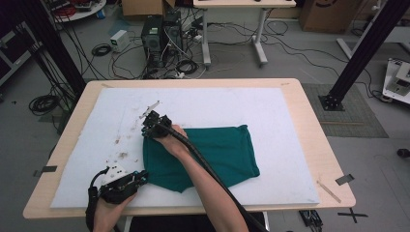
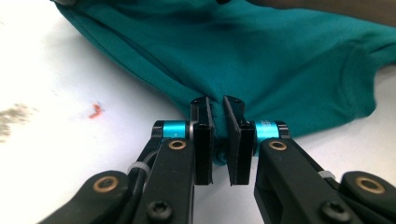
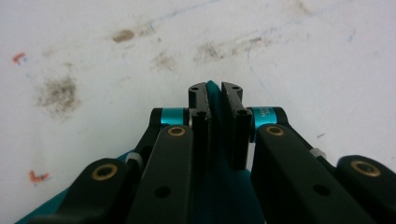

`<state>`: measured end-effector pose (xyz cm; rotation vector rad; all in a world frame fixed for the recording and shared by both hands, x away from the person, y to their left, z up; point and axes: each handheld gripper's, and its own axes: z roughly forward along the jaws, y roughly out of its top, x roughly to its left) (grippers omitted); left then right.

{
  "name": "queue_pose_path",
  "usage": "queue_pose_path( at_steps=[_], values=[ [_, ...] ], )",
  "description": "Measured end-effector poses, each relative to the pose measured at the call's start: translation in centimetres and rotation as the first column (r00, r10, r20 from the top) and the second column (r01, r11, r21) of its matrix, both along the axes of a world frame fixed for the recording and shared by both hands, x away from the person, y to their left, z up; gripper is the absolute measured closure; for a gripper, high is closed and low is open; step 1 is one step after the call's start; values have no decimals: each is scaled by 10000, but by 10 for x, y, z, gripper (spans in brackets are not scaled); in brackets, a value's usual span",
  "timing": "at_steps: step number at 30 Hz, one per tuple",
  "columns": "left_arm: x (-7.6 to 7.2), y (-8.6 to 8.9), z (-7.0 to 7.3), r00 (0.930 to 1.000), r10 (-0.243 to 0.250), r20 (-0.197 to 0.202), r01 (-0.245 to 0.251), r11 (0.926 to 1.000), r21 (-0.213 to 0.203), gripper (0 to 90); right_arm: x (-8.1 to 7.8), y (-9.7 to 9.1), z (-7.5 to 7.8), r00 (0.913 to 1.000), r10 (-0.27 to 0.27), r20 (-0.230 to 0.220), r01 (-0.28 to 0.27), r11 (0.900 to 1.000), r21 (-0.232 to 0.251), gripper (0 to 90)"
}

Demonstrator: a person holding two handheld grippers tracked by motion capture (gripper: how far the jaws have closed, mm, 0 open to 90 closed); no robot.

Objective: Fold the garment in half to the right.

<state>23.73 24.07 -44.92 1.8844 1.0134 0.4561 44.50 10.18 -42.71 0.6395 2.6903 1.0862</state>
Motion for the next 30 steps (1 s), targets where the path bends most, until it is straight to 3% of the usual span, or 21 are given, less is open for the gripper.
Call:
queue_pose_path(
  at_steps=[10, 15, 20, 30],
  values=[
    [-11, 29, 27, 9978, 316, 582, -310, 9995, -102, 826, -2, 10, 25, 9995, 207, 253, -233, 9941, 1063, 842],
    [-16, 42, 38, 9968, 332, 726, -320, 9993, -168, 826, -5, 19, 33, 9986, 336, 409, -387, 9907, 1305, 841],
    [-15, 36, 34, 9978, 40, 666, -16, 9993, -361, 826, -7, 13, 34, 9987, 351, 361, -393, 9914, 1249, 841],
    [-14, 17, 36, 9950, -471, 882, 552, 9942, -919, 826, -10, -27, 39, 9986, 226, 478, -294, 9889, 1453, 841]
  ],
)
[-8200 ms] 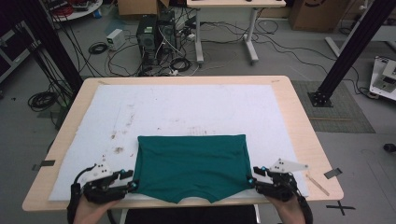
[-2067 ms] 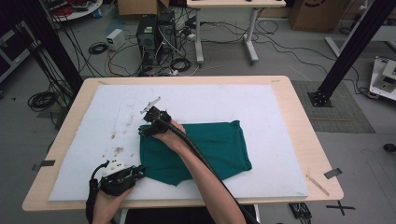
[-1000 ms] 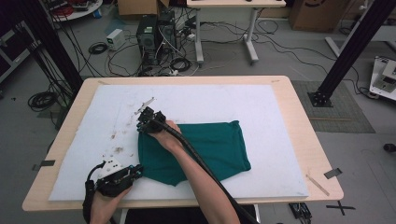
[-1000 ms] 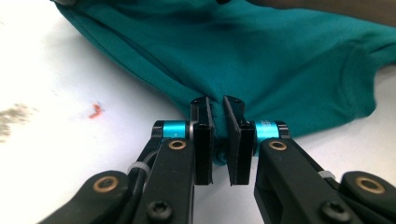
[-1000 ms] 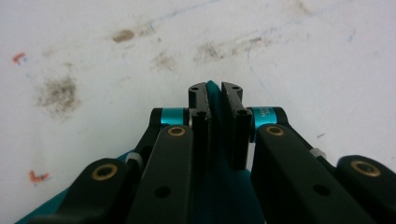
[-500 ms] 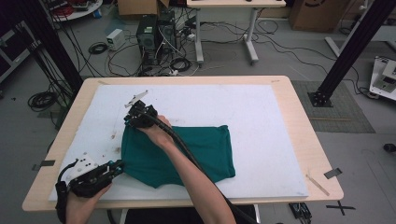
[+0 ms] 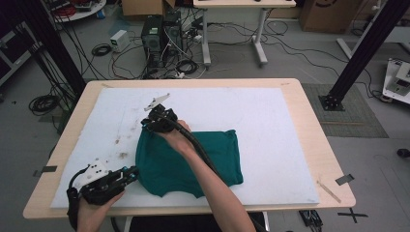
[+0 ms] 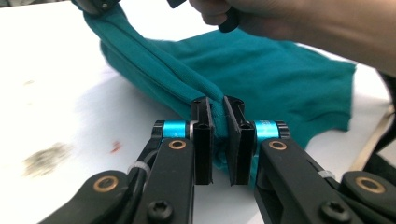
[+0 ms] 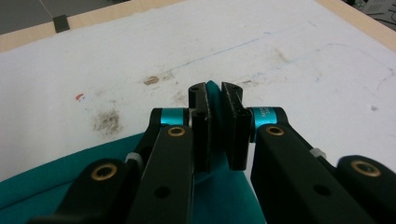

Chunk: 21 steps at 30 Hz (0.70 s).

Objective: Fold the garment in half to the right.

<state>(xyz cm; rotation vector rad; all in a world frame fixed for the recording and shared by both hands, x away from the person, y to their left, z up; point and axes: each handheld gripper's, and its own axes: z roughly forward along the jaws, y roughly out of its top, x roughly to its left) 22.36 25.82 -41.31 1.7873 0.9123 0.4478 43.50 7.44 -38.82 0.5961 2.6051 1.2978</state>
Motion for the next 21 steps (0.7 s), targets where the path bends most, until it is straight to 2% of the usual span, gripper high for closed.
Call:
queue_pose_path(
  at_steps=[4, 9, 11, 17, 21],
  values=[
    [4, -20, 2, 9993, -371, 8, 371, 9992, -138, 826, -2, -13, 4, 10000, -44, 20, 44, 10000, 86, 841],
    [10, -51, 5, 9962, -871, -15, 871, 9962, 56, 826, -5, -34, 8, 9996, -207, 188, 205, 9997, 157, 841],
    [13, -62, 6, 9953, -972, 17, 971, 9951, 199, 826, -5, -45, 8, 9992, -369, 163, 366, 9991, 206, 841],
    [23, -88, 5, 9911, -1328, -100, 1328, 9911, 11, 826, -2, -82, 2, 9950, -1001, 41, 999, 9946, 268, 841],
    [28, -108, 2, 9872, -1577, -213, 1579, 9874, 46, 826, 0, -107, -3, 9912, -1313, -148, 1316, 9910, 262, 841]
  ],
)
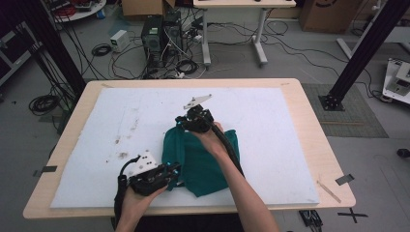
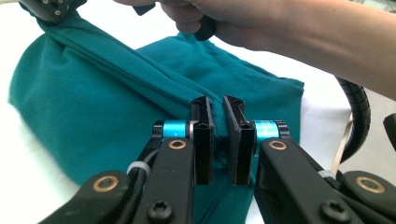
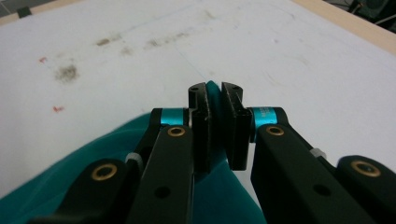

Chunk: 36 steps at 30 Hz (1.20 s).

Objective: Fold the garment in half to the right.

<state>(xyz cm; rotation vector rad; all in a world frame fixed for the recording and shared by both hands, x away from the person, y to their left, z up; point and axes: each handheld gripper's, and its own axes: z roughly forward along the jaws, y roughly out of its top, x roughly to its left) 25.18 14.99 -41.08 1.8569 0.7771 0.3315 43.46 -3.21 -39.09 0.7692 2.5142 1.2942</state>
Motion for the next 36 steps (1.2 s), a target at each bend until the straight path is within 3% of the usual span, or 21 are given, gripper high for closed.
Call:
queue_pose_path(
  at_steps=[8, 21, 36],
  values=[
    [10, -36, -3, 9987, -472, -179, 476, 9986, 250, 826, 1, -32, -6, 9992, -374, -121, 373, 9992, -131, 840],
    [21, -84, -7, 9973, -661, -329, 676, 9966, 472, 826, 5, -74, -11, 9950, -969, -237, 964, 9951, -212, 840],
    [29, -125, -16, 9919, -1120, -605, 1171, 9891, 897, 825, 6, -112, -21, 9878, -1482, -475, 1463, 9884, -420, 840]
  ],
)
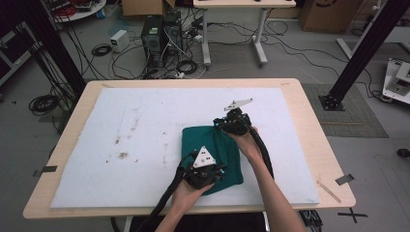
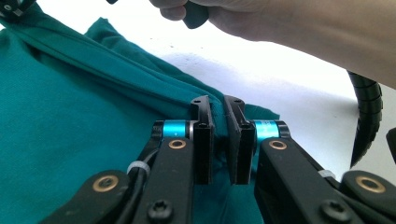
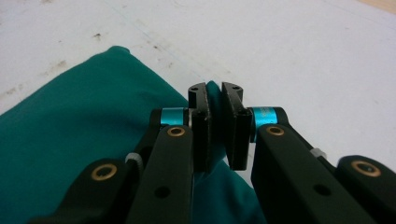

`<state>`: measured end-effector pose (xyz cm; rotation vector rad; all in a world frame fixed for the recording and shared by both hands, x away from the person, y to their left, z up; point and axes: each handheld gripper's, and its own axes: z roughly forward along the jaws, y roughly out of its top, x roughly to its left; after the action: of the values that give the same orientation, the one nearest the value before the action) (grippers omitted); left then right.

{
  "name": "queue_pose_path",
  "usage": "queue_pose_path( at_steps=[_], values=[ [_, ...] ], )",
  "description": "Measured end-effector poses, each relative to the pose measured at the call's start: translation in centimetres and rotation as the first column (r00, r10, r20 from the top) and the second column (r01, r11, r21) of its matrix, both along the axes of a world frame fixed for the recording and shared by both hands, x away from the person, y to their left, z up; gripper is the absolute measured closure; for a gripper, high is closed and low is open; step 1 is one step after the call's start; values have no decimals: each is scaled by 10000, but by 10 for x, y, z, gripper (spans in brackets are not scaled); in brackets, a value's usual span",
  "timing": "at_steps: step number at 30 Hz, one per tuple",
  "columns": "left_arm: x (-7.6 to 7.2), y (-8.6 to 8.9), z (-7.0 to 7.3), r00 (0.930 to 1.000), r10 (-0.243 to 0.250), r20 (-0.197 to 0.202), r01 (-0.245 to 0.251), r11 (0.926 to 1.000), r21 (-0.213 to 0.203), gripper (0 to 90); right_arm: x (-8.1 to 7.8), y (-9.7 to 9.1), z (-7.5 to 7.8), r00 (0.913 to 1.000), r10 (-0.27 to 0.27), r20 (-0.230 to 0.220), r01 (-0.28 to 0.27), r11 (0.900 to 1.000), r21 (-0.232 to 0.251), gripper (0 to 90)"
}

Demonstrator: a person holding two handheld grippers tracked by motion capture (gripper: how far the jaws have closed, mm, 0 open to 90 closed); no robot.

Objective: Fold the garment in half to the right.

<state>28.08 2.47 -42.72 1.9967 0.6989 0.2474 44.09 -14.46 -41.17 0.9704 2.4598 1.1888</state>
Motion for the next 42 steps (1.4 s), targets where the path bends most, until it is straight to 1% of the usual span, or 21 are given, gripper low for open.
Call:
queue_pose_path(
  at_steps=[4, 15, 20, 22, 24, 25, 26, 27, 28, 30, 31, 32, 33, 34, 35, 36, 37, 38, 39, 40, 42],
  values=[
    [1, -7, -1, 9999, -133, -5, 133, 9999, 95, 825, -2, -9, -2, 9999, -130, 0, 130, 9999, -57, 840],
    [6, -27, -8, 9991, -383, -191, 389, 9987, 322, 825, -1, -27, -12, 9987, -453, -216, 451, 9989, -92, 838],
    [7, -32, -13, 9985, -500, -217, 512, 9969, 604, 825, -2, -32, -19, 9979, -545, -339, 540, 9984, -149, 828],
    [7, -32, -14, 9979, -592, -280, 609, 9959, 665, 816, -2, -32, -21, 9972, -628, -397, 620, 9979, -210, 815],
    [7, -28, -11, 9961, -792, -380, 808, 9958, 428, 740, -3, -34, -21, 9959, -803, -410, 791, 9964, -294, 772],
    [7, -23, -7, 9956, -876, -319, 886, 9956, 300, 691, -4, -35, -20, 9953, -904, -346, 894, 9955, -298, 737],
    [7, -17, -2, 9965, -830, -128, 833, 9961, 277, 663, -5, -38, -18, 9931, -1138, -264, 1132, 9933, -243, 703],
    [7, -12, 1, 9972, -754, -3, 753, 9969, 209, 652, -7, -41, -15, 9891, -1450, -265, 1449, 9894, -55, 663],
    [9, -7, 4, 9975, -698, 85, 697, 9975, 138, 652, -9, -44, -12, 9872, -1586, -184, 1587, 9873, 57, 642],
    [14, 8, 12, 9985, -338, 440, 338, 9994, 6, 681, -15, -48, -5, 9813, -1927, -15, 1926, 9802, 468, 617],
    [19, 16, 16, 9982, -47, 602, 52, 9999, -92, 685, -17, -48, -2, 9803, -1967, 147, 1956, 9790, 578, 617],
    [26, 27, 20, 9972, 332, 664, -321, 9993, -176, 689, -20, -48, 1, 9799, -1976, 267, 1956, 9785, 656, 617],
    [30, 32, 22, 9957, 644, 673, -624, 9975, -318, 694, -24, -46, 5, 9806, -1917, 420, 1885, 9796, 692, 620],
    [36, 40, 24, 9912, 1070, 784, -1042, 9938, -389, 700, -25, -44, 6, 9818, -1816, 554, 1779, 9819, 657, 630],
    [44, 47, 25, 9833, 1553, 945, -1514, 9874, -468, 707, -27, -40, 7, 9827, -1741, 627, 1708, 9838, 536, 643],
    [52, 53, 25, 9768, 1920, 950, -1885, 9811, -448, 715, -28, -35, 7, 9837, -1620, 775, 1601, 9866, 311, 651],
    [59, 58, 24, 9727, 2185, 785, -2157, 9755, -432, 716, -28, -31, 5, 9844, -1540, 849, 1536, 9881, 112, 655],
    [66, 63, 24, 9706, 2320, 647, -2297, 9724, -404, 715, -28, -28, 3, 9852, -1508, 814, 1516, 9884, -36, 660],
    [72, 66, 22, 9649, 2550, 630, -2531, 9668, -363, 713, -27, -27, 2, 9860, -1504, 725, 1519, 9883, -158, 665],
    [77, 69, 20, 9570, 2837, 606, -2824, 9589, -289, 714, -27, -26, 0, 9862, -1510, 672, 1528, 9880, -232, 673],
    [89, 71, 14, 9486, 3125, 493, -3122, 9499, -128, 717, -24, -26, -3, 9866, -1549, 507, 1563, 9874, -245, 686]
  ],
)
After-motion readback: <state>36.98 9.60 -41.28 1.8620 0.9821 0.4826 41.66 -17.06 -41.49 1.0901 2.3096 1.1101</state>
